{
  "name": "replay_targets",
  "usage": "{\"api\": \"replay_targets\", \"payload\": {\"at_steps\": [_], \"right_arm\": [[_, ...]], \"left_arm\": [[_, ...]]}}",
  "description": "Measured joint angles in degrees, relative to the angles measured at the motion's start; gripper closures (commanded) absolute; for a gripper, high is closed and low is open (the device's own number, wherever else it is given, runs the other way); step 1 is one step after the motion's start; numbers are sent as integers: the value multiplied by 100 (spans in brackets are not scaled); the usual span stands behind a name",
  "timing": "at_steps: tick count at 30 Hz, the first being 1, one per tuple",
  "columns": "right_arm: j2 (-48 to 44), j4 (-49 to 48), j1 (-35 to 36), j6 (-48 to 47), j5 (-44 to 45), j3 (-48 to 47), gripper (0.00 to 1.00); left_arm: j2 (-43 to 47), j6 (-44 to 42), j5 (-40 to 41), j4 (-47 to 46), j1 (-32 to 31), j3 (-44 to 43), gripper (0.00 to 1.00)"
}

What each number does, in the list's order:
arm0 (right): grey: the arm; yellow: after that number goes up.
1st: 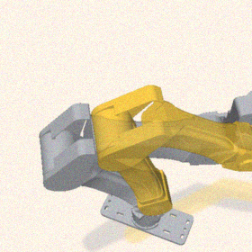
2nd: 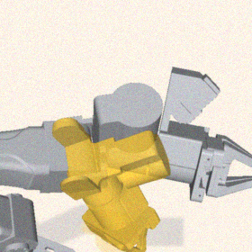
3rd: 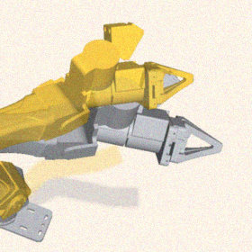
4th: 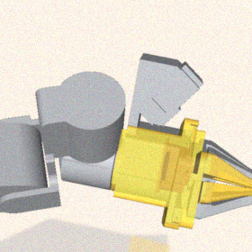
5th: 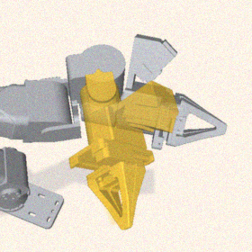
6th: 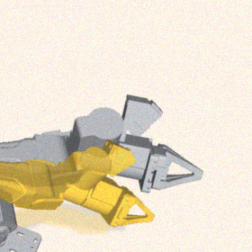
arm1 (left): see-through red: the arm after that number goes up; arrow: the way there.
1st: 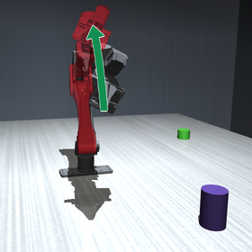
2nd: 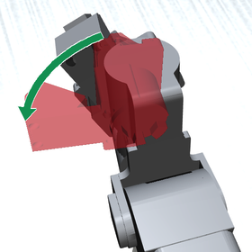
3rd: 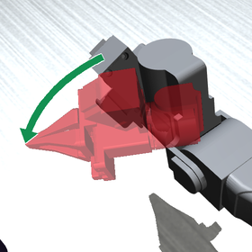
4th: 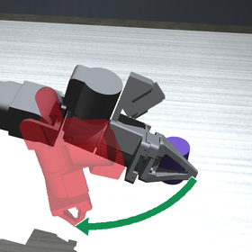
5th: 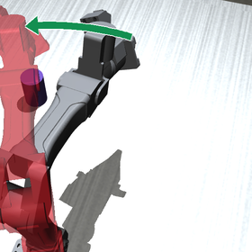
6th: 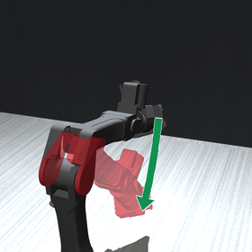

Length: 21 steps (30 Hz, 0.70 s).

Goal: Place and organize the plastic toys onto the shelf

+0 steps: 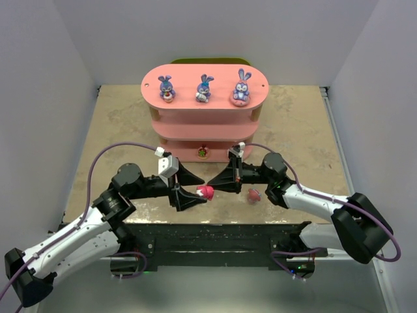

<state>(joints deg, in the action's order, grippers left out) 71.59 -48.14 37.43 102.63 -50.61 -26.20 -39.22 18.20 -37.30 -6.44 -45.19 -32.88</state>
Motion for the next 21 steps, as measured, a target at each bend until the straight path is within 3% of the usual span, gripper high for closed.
{"api": "replay_targets", "payload": {"at_steps": [10, 15, 21], "right_arm": [[-96, -247, 0, 214, -20, 133, 100], [-269, -249, 0, 264, -39, 136, 100], [-428, -61, -35, 173, -35, 136, 100]], "left_arm": [[2, -46, 181, 92, -166, 0, 29], [-22, -83, 234, 114, -256, 0, 39], [-168, -76, 260, -59, -321, 81, 39]]}}
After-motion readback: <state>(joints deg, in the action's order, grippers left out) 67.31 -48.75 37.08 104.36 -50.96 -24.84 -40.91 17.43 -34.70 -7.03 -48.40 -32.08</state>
